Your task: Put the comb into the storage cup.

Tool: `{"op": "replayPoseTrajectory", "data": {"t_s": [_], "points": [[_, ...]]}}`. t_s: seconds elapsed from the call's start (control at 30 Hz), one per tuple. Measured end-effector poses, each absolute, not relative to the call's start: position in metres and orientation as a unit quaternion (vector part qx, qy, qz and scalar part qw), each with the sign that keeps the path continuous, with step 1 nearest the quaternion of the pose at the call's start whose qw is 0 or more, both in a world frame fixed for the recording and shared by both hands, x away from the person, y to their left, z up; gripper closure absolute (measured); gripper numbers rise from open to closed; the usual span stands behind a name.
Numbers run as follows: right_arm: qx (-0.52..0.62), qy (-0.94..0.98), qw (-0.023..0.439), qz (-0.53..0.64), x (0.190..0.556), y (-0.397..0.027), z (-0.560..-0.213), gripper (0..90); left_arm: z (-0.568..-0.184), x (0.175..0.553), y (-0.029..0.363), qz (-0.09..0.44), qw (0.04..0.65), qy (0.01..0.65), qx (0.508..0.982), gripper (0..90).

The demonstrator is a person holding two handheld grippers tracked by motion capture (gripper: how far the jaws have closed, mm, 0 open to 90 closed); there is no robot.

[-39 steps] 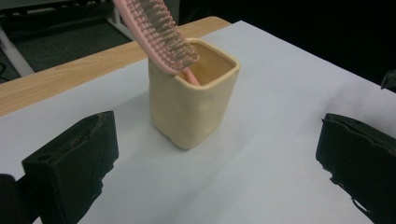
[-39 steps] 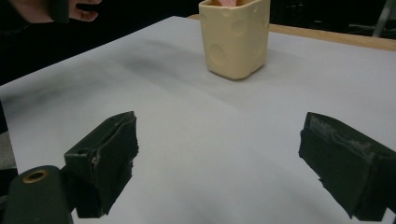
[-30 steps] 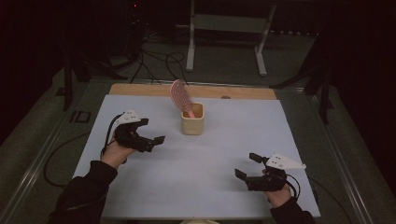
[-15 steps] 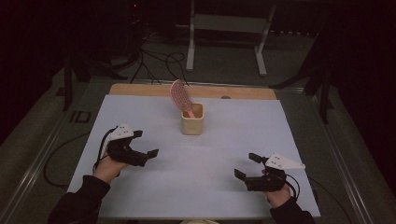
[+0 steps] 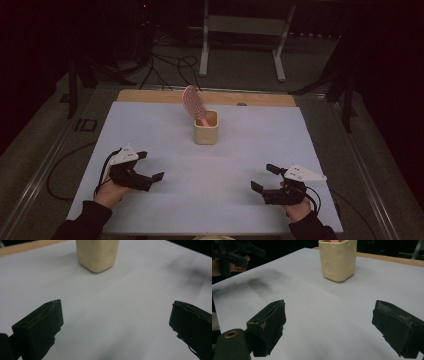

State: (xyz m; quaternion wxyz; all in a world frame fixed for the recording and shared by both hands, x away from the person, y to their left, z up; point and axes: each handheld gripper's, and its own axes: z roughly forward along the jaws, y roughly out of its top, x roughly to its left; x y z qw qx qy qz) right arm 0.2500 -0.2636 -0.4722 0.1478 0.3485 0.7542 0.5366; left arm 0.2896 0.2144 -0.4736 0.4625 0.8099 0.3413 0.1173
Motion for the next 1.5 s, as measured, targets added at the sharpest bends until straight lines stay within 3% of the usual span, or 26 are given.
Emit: {"op": "replayPoseTrajectory", "data": {"t_s": [0.27, 1.5], "points": [[0.351, 0.755, 0.15, 0.533, 0.251, -0.264, -0.473, 11.2, -0.492, 0.281, 0.222, 0.112, 0.431, 0.35, 0.824, 0.2], [0.347, 0.759, 0.151, 0.53, 0.251, -0.265, -0.475, 11.1, -0.514, 0.247, 0.248, 0.128, 0.409, 0.372, 0.823, 0.3]]}}
